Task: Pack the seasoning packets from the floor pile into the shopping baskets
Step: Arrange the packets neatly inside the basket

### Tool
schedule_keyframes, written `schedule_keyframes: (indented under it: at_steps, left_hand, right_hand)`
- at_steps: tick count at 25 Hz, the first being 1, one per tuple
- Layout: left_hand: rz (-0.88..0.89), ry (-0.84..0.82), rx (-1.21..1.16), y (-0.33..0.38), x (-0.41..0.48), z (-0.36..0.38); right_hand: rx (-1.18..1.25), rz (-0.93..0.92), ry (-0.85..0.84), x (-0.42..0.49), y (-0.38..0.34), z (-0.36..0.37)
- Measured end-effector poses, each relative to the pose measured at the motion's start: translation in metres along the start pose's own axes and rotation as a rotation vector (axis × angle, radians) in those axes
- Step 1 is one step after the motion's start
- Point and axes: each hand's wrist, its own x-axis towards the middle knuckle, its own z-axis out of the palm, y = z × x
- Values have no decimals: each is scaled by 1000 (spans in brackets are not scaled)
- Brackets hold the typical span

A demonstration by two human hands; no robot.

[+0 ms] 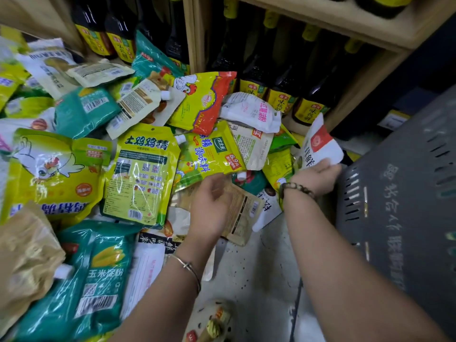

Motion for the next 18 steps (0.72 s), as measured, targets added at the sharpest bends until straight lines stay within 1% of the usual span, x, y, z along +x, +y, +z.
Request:
schedule_keyframes:
  at_steps: [2, 3, 4, 6, 7, 9, 11, 13, 15, 16, 17, 18]
  left_hand:
    - [-8, -7, -69, 3, -1, -9]
    - [-23, -11, -98, 4, -2, -12]
    - [-38, -17, -126, 5, -4, -15]
    - [-72, -26, -184, 8, -9, -18]
    - [-98, -33, -208, 8, -11, -19]
    - [-168, -66, -257, 8, -11, -20]
    - [-224, -163, -285, 8, -11, -18]
    - [-236, -267, -295, 7, -12, -12]
    - [-247, -257, -274, 6, -14, -3]
    - [-254, -237, -271, 4, -14, 0]
    - [-262, -217, -278, 1, -13, 2]
    - [-267, -202, -297, -2, -12, 2]
  right_hand:
    - [289, 4, 44, -9, -18, -9]
    - [384, 28, 40, -8, -23, -15]
    - [430, 52, 20, -7, -26, -21]
    - [361, 58, -71, -6, -27, -31]
    - [294, 52, -153, -5, -27, -32]
    - [195, 48, -390, -6, -25, -31]
    - [143, 54, -632, -9, -19, -26]
    - [158, 111, -795, -19, -10, -23]
    - [167, 159, -877, -28, 0, -21]
    - [160, 147, -871, -28, 5, -18]
    - [127, 110, -827, -23, 10, -15]
    - [58, 58, -747, -14, 15, -11]
